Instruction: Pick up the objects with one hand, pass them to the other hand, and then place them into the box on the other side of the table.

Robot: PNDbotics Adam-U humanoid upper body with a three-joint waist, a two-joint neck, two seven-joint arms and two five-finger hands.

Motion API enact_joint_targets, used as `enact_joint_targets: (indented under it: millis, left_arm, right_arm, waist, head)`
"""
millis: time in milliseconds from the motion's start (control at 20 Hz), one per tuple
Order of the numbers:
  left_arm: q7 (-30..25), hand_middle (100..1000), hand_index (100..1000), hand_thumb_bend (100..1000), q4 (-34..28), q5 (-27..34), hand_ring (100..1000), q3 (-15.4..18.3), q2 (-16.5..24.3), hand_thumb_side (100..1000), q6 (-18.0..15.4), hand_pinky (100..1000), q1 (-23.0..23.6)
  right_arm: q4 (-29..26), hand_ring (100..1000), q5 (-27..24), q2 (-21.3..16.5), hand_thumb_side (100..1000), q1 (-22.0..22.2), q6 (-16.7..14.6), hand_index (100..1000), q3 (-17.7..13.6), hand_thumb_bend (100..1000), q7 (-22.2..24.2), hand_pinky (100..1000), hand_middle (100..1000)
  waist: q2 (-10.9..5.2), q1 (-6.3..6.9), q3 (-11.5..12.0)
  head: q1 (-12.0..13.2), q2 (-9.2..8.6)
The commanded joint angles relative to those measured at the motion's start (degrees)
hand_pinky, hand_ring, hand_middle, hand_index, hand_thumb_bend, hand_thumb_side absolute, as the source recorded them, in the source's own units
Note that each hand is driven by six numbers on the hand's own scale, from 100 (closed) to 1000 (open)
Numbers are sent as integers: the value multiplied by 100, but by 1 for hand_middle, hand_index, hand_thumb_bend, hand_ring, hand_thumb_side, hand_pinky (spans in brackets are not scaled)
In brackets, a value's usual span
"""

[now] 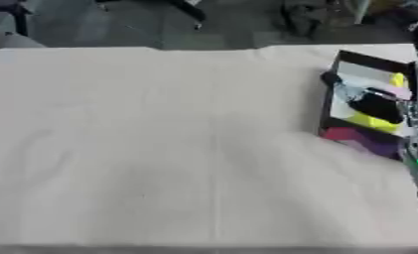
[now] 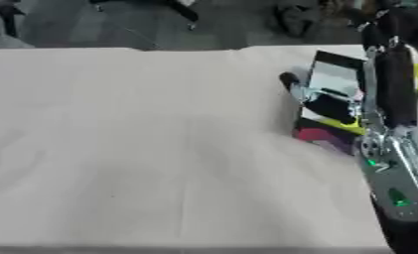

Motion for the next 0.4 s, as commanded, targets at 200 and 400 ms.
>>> enact_joint_targets:
  millis: [200, 400]
  left_arm:
    - [-236, 592, 773, 491, -11, 1, 601, -160, -83, 581, 24, 690, -40]
    - [-333, 589, 771, 487, 38, -16, 599, -216, -191, 583, 48, 690, -38]
  right_arm:
    - [-13, 769, -102, -20, 332, 13, -399, 856, 468, 674, 456, 817, 1000]
    - [7, 766, -254, 17, 327, 67, -539, 852, 550, 675, 676, 814, 1000]
  waist:
    - [-84, -13, -5]
    - [-76, -29, -10]
  head:
    - [-42, -14]
    - [-69, -14]
